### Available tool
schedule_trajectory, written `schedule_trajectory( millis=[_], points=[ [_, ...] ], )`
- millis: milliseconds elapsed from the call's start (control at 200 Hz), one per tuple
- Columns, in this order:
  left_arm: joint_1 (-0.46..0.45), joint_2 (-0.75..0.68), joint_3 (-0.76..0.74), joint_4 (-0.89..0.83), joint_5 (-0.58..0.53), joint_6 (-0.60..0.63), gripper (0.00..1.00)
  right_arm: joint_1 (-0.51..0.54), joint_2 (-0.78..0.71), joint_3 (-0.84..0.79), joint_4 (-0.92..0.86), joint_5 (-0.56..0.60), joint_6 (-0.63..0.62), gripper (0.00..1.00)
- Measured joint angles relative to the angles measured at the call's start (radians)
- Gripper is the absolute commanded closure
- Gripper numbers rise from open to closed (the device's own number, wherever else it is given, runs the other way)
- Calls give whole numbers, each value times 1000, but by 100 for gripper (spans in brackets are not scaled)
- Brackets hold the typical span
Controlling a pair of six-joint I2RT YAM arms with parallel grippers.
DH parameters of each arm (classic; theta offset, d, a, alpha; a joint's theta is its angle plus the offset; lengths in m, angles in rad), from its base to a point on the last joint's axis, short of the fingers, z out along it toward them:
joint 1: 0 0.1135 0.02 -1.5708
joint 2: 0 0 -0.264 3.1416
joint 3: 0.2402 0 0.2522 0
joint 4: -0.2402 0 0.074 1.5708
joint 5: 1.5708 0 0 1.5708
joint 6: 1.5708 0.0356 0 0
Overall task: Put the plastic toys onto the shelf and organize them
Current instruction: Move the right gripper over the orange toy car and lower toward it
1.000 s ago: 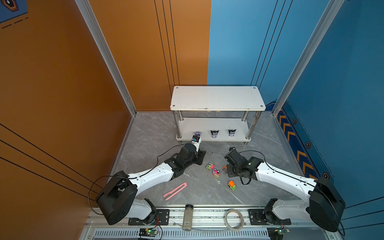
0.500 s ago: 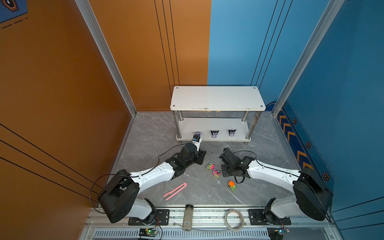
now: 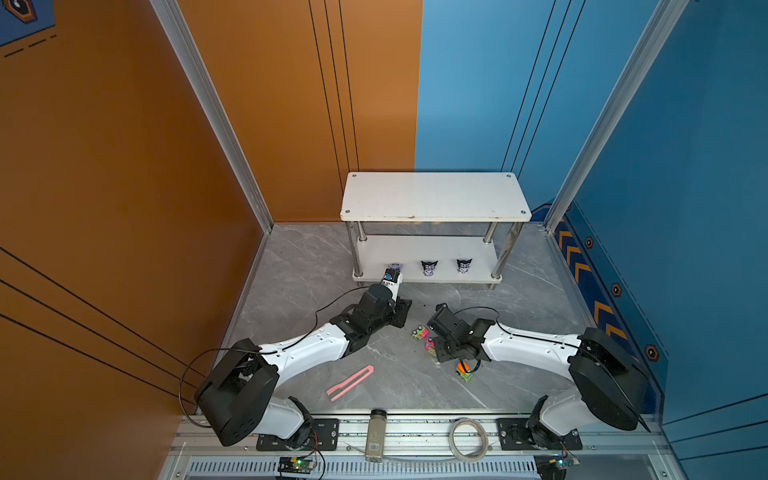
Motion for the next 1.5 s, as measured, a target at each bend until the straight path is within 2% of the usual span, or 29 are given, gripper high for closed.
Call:
schedule_trajectory(
  millis=[145,436,751,916,1297,1502],
  points=[
    [6,0,0,0,8,0,56,-16,-9,-2,-19,24,3,100],
    [10,-11,-5,0,23,0,55,-138,-59,-4,-21,29,0,100],
    [24,-43,-17,-1,27,8,55,16,-96,-4,-17,-4,-17,100],
    [23,-26,-9,0,40,7,55,19,-59,-3,-9,-4,-17,100],
    [-8,41,16,-5,78,27,49,-142,48,41,57,-9,-58,100],
    [-21,106,50,-8,122,45,37,-239,135,98,158,-62,-82,100]
  ],
)
